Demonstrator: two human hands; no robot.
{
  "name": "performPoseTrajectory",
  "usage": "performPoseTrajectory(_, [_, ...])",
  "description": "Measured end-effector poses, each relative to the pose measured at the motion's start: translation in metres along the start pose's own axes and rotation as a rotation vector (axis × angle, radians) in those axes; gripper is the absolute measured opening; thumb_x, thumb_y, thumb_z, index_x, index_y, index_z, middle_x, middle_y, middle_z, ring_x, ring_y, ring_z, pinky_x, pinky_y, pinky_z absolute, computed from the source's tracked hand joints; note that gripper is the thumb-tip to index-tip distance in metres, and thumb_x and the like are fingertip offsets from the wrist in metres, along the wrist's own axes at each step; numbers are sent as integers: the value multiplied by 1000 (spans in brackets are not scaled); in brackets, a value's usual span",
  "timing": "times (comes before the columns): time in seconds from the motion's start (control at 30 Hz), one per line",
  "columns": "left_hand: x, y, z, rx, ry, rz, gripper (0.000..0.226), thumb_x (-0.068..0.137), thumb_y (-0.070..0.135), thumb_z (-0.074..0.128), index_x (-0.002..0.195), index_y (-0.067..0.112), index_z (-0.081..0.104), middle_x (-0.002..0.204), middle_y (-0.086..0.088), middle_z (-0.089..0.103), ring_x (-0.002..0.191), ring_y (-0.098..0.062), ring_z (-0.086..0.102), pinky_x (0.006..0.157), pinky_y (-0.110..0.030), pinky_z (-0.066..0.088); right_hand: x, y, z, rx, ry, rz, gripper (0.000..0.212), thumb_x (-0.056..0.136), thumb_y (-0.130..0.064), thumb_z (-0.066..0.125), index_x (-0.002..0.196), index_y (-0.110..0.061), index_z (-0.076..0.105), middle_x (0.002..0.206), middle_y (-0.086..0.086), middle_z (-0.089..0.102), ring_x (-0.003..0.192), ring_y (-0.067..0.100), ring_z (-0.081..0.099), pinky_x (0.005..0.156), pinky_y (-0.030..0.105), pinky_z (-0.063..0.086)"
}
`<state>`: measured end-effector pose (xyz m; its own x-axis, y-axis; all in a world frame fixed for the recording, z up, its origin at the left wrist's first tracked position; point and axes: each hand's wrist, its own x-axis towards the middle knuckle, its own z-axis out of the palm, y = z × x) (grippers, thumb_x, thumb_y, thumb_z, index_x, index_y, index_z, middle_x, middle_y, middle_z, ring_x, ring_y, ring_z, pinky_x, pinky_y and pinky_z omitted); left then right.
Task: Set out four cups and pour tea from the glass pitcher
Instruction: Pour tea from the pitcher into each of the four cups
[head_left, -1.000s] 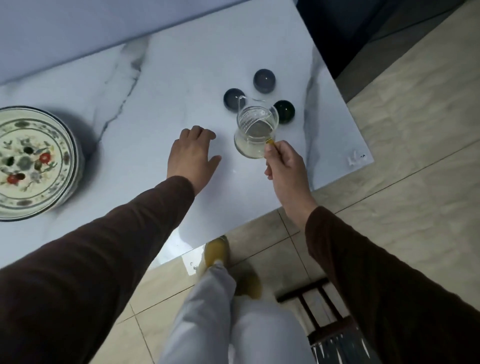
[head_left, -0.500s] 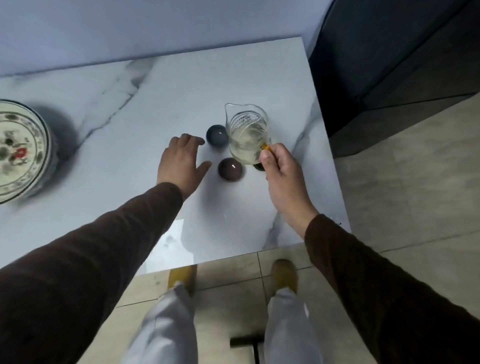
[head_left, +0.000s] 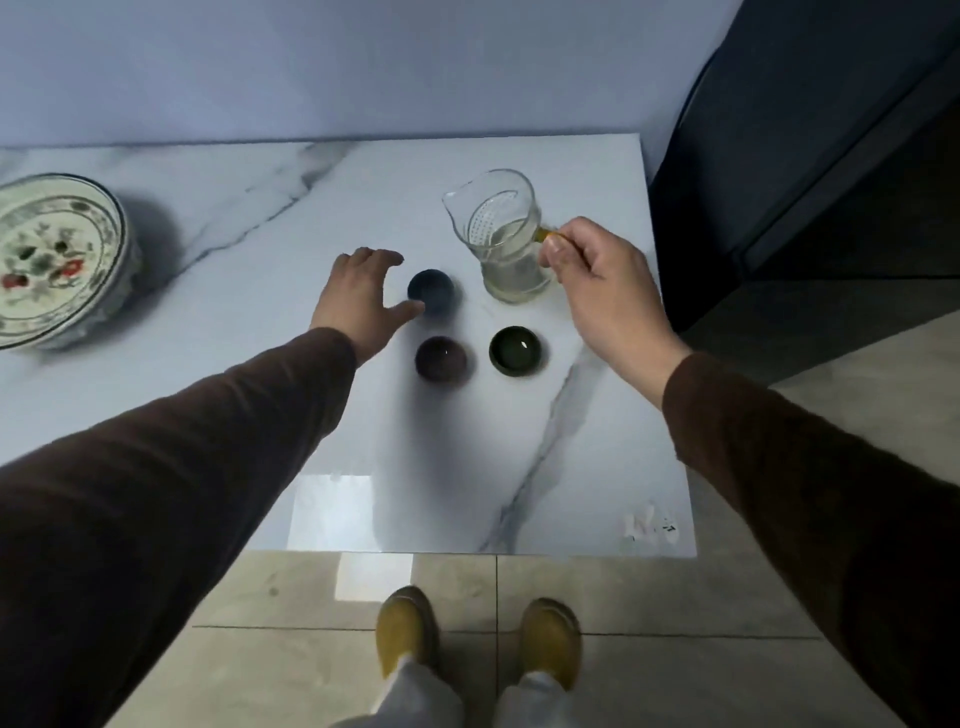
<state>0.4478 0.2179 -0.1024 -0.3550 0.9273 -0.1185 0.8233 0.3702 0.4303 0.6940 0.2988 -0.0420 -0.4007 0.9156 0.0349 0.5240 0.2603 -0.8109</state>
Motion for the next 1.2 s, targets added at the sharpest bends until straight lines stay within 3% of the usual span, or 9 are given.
performPoseTrajectory(0.13, [11,-17,16,-71,-12,15,65,80,45,74,135,19,52,133,-3,55,125,-24,43,101,-33,37,12,6,6,-46,20,-80,25,99,-32,50,87,-16,66,60,-15,50,60,3,44,62,28,34])
performPoseTrajectory(0.23, [19,-28,29,-89,-36,62,72,76,48,77,137,20,52,136,-1,55,127,-23,43,106,-35,36,17,13,13,-84,27,-121,25,98,-33,51,88,-17,68,59,-17,51,57,-2,43,61,26,33])
performPoseTrajectory(0.37, [27,-39,42,-110,5,143,76,74,50,78,138,21,51,136,0,55,126,-21,44,105,-34,37,23,22,24,-167,44,-197,26,97,-36,52,89,-19,69,61,-17,53,67,9,49,67,29,39])
performPoseTrajectory(0.57, [39,-50,57,-234,47,200,77,68,50,82,136,26,53,130,7,56,110,-10,48,92,-25,37,32,28,36,-212,83,-275,24,96,-37,54,86,-22,70,59,-19,54,60,2,46,66,29,38])
performPoseTrajectory(0.73, [41,-57,63,-278,57,216,75,69,45,83,135,24,54,115,12,53,104,-8,48,86,-22,34,31,25,39,-294,117,-329,26,95,-39,55,88,-21,72,65,-13,56,68,11,51,66,27,36])
performPoseTrajectory(0.93, [38,-60,69,-332,53,186,76,71,42,84,136,19,53,126,3,61,110,-12,51,91,-25,37,29,16,40,-355,120,-320,26,94,-41,56,90,-22,73,66,-14,57,79,17,58,72,29,42])
performPoseTrajectory(1.2, [40,-53,76,-349,59,128,80,68,46,84,136,19,52,127,-1,62,114,-19,56,100,-32,43,33,8,42,-442,87,-294,21,92,-42,58,84,-28,71,77,-9,65,87,20,62,71,26,37])
